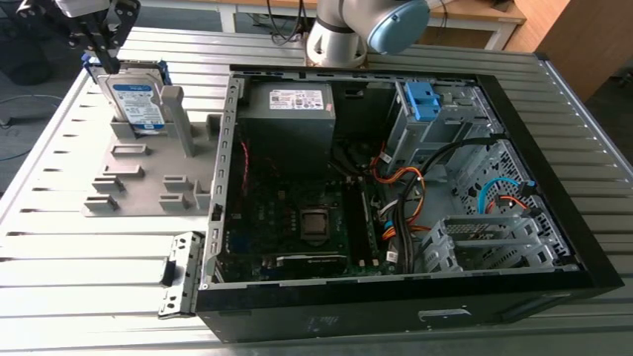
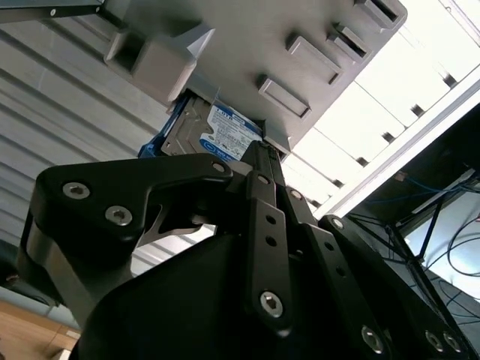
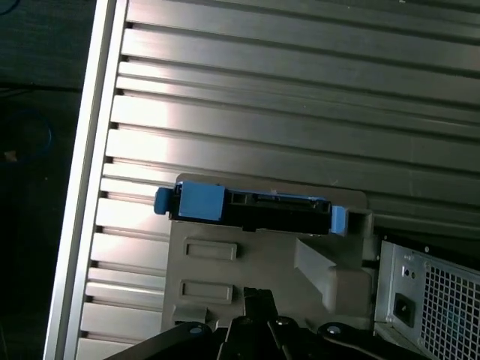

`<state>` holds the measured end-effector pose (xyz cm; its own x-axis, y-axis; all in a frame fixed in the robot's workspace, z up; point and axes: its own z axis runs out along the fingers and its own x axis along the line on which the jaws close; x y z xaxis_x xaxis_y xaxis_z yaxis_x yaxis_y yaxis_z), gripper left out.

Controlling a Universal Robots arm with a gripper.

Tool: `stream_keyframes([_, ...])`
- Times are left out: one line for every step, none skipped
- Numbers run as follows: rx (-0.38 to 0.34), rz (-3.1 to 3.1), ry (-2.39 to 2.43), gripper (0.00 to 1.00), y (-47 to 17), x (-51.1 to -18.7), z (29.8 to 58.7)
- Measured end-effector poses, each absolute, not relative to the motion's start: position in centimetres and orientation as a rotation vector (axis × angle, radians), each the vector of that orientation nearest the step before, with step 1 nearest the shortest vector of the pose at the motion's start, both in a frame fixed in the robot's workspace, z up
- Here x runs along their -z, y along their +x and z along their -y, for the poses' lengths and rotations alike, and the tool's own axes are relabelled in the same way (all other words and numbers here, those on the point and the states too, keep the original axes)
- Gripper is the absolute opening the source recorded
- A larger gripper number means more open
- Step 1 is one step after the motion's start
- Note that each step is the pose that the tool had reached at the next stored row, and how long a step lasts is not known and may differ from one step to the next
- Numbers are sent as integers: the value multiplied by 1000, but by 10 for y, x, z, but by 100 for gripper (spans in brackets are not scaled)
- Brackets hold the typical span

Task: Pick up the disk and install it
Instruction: 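Pick up the disk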

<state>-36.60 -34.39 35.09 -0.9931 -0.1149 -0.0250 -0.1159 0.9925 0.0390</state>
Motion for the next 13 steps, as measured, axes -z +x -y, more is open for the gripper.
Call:
stream_keyframes([-63, -3113, -189, 11, -366, -351, 344])
stream_keyframes([-63, -3112, -197, 11, -366, -351, 344])
stream_keyframes([-63, -3112, -205, 11, -366, -351, 344])
stream_keyframes([-63, -3111, -213, 11, -366, -351, 344])
stream_keyframes([-63, -3111, -220, 11, -366, -351, 344])
stream_keyframes([-63, -3111, -227, 11, -366, -351, 344])
stream_keyframes([-64, -3110, -234, 11, -366, -351, 344])
stream_keyframes([-64, -3110, -242, 11, -366, -351, 344])
stream_keyframes([-64, -3109, -249, 11, -366, -351, 344])
stream_keyframes([-64, -3109, -256, 11, -366, -351, 344])
stream_keyframes([-64, -3108, -263, 11, -366, -351, 344])
stream_keyframes([-64, -3108, -269, 11, -366, -351, 344])
stream_keyframes([-64, -3107, -276, 11, -366, -351, 344])
